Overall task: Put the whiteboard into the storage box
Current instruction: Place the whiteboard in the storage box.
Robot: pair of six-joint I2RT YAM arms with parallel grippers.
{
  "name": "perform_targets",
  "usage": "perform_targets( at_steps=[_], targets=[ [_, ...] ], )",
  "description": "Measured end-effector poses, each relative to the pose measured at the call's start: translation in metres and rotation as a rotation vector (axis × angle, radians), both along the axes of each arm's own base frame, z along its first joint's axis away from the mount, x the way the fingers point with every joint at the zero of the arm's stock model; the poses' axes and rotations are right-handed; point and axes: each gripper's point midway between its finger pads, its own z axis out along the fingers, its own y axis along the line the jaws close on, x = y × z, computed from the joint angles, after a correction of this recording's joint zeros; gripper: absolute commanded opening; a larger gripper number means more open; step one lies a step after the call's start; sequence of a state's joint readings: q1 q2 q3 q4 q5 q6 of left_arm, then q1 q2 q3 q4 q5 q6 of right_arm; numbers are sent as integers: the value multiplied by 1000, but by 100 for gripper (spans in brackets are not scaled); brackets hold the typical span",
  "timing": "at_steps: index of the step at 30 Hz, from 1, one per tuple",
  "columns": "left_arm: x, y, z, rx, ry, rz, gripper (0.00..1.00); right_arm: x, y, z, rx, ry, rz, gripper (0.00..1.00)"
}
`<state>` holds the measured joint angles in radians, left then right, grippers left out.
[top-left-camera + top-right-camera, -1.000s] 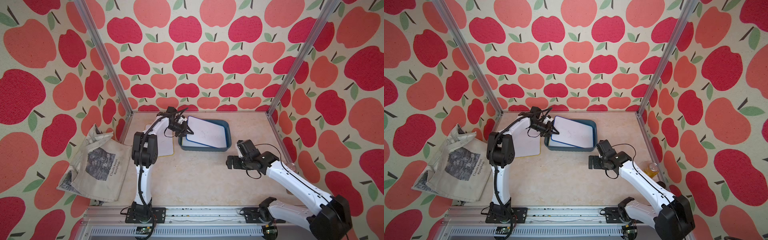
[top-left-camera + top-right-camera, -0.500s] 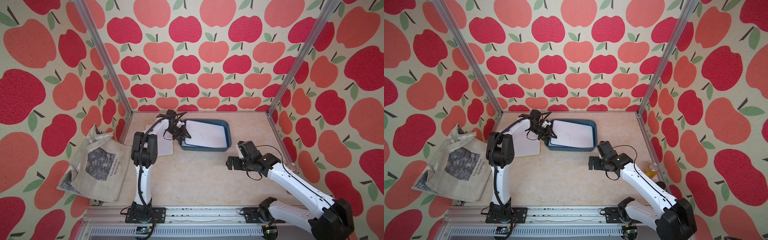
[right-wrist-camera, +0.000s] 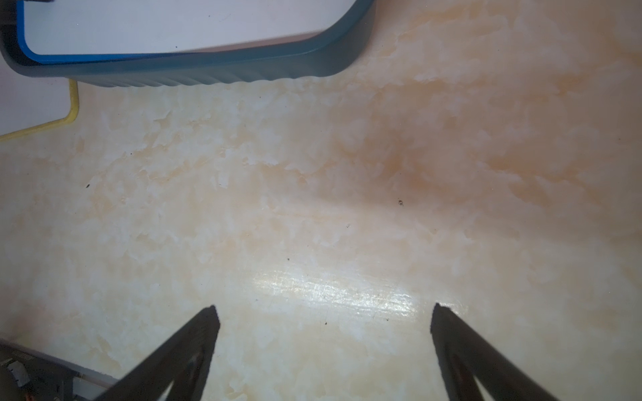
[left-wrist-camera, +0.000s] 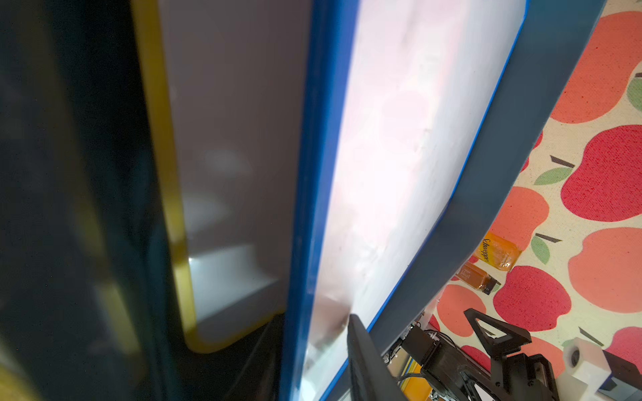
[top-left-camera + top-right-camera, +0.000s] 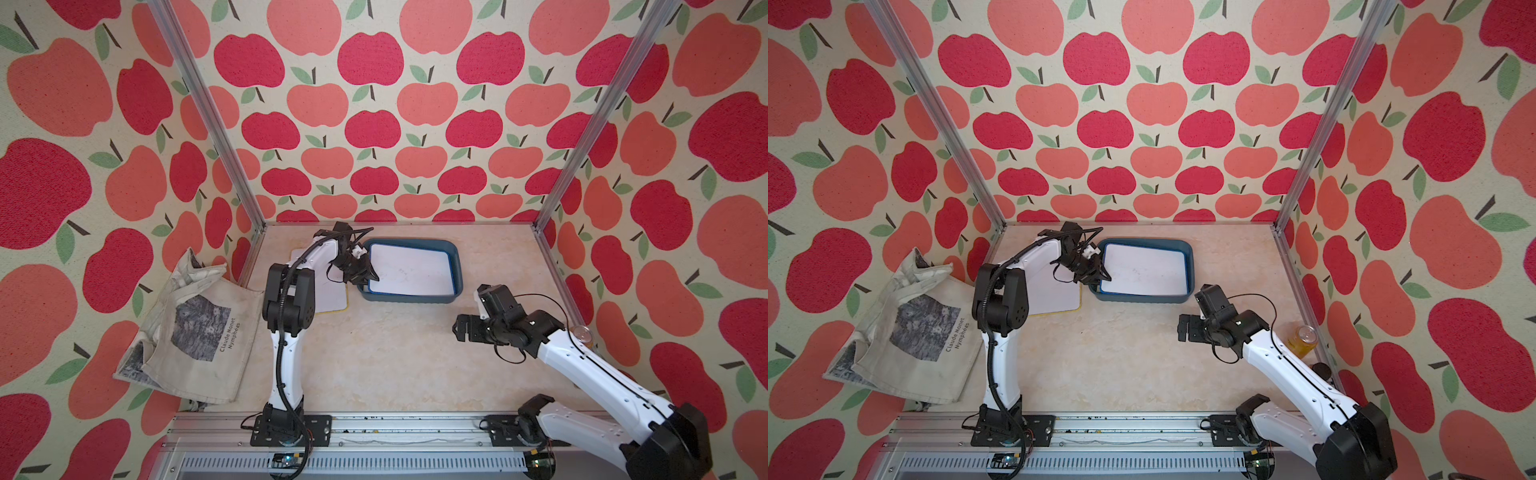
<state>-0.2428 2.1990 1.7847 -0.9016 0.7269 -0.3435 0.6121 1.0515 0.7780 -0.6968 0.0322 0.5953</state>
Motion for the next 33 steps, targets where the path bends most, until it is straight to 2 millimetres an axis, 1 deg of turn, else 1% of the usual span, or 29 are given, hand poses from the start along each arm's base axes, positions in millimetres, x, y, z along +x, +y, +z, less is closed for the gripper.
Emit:
perform_targets(
  at_steps=[4, 13, 18, 26, 33],
  targets=[
    [-4, -1, -3, 28, 2, -12, 33, -2, 0, -2, 0, 7, 1, 99],
    [-15, -10, -8, 76, 9, -52, 33, -5, -2, -7, 3, 17, -7, 99],
    [-15, -8, -10, 150, -7, -60, 33, -5, -2, -10, -2, 27, -7, 99],
    [-16, -5, -15, 264, -37, -69, 33, -7, 2, -21, -5, 73, 2, 99],
    [-15, -2, -17, 335, -58, -67, 33, -6, 8, -23, 16, 84, 6, 99]
  ],
)
